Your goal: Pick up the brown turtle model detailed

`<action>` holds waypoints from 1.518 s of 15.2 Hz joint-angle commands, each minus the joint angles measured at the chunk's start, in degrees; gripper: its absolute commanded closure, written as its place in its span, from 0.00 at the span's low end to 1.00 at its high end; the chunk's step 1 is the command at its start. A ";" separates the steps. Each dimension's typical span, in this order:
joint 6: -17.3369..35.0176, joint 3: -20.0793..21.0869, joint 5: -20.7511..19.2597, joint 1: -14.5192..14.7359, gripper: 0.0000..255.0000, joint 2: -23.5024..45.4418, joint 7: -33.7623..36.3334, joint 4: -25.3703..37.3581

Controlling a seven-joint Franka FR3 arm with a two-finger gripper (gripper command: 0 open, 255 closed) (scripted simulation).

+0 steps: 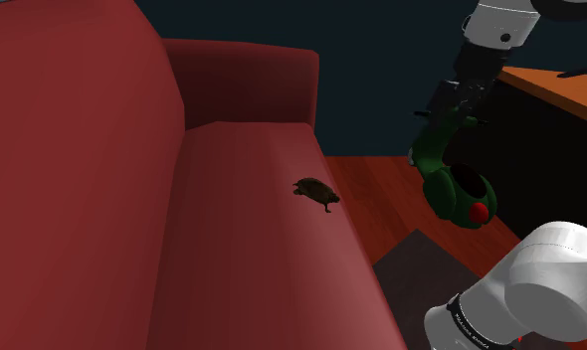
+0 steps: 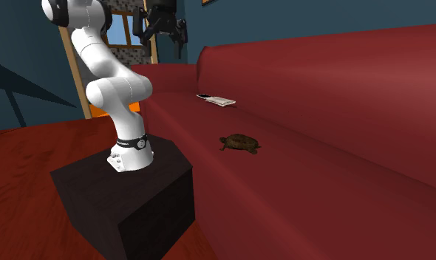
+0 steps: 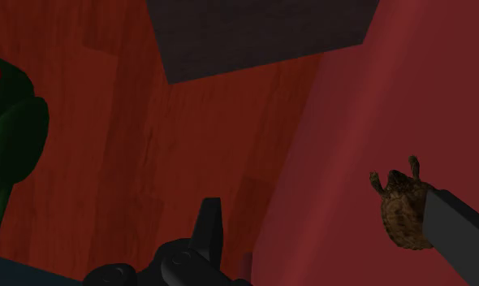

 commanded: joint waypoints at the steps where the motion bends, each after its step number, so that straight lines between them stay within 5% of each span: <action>1: 0.00 0.00 0.00 0.00 0.00 0.00 0.00 0.00; 12: 28.21 0.27 1.28 5.79 0.00 2.99 -5.13 -17.71; 23: 59.79 0.76 2.56 12.35 0.00 19.39 -10.74 -25.45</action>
